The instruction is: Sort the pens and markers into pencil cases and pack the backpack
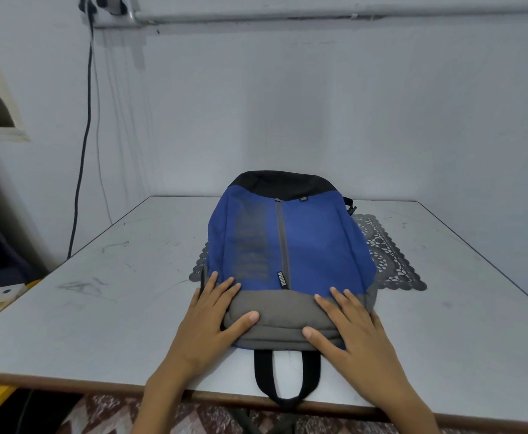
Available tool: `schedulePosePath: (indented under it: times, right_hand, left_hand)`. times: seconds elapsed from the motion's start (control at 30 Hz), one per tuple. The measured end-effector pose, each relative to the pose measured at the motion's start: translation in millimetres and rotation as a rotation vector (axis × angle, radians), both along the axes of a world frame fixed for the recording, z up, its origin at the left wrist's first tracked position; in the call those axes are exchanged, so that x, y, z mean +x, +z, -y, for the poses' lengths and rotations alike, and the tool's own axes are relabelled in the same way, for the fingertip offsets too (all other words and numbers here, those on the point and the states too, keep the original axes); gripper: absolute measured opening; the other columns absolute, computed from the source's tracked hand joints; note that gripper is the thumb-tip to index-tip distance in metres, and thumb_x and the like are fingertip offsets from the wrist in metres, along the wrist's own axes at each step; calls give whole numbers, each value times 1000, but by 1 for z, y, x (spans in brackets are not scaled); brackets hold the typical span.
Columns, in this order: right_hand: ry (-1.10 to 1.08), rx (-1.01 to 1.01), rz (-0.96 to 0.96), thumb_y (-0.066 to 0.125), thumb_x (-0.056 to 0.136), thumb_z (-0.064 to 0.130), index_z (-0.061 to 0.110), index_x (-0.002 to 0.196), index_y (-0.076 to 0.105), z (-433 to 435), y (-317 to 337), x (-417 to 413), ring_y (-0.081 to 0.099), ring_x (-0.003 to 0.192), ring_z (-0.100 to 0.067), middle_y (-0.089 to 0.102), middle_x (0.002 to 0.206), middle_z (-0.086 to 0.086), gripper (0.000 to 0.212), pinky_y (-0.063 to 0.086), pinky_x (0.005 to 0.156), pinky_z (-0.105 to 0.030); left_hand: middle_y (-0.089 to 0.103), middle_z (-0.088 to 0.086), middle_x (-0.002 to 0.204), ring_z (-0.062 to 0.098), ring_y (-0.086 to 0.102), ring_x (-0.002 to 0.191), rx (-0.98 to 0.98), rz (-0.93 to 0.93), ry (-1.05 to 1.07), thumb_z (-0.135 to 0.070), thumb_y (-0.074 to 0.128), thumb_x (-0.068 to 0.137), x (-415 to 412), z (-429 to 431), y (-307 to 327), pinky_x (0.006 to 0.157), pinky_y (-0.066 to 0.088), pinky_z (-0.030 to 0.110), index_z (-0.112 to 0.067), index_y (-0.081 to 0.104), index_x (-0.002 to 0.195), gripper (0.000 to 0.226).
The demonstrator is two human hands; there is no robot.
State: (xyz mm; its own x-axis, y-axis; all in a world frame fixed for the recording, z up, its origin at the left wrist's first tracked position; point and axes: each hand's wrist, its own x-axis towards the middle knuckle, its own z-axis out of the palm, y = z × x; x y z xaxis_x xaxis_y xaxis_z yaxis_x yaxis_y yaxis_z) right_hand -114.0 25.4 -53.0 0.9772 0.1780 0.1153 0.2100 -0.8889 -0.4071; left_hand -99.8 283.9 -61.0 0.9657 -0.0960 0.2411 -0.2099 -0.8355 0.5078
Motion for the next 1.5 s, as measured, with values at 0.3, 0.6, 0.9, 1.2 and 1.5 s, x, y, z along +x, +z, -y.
schedulePosePath:
  times: [0.3,0.6,0.9,1.2,1.5]
  right_hand:
    - [7,7,0,-14,50,97,51,146,13,1,-1,1,-16,143,4,-5,158,24,109,-1,121,-38]
    - [11,16,3,-12,52,96,50,147,15,0,-2,1,-15,144,3,-4,158,23,109,0,121,-39]
    - [10,11,10,-12,53,96,50,147,14,1,-2,1,-15,144,3,-3,159,22,108,-1,121,-38]
    - [17,19,31,-12,55,95,51,147,13,-1,-1,-2,-14,144,2,-3,159,21,105,1,121,-37]
    - [50,150,279,27,82,75,59,137,19,4,-3,-18,13,139,2,15,152,24,57,19,114,-28]
  left_hand:
    - [15,-24,157,-7,-10,145,-3,2,2,-100,9,60,0,-1,-1,118,-7,24,-36,29,149,111]
    - [17,-22,157,-4,-8,146,5,6,5,-98,10,62,1,-1,-1,118,-6,25,-35,30,149,110]
    - [17,-22,157,-4,-7,146,-1,16,0,-98,12,63,1,-1,-1,117,-6,24,-35,30,149,108]
    - [16,-27,153,-7,-8,145,-23,35,-10,-95,12,67,-4,-3,-3,115,-8,20,-37,31,148,101]
    - [31,-40,143,-11,16,142,-239,247,64,-64,43,88,-51,14,-5,113,23,21,-44,48,134,51]
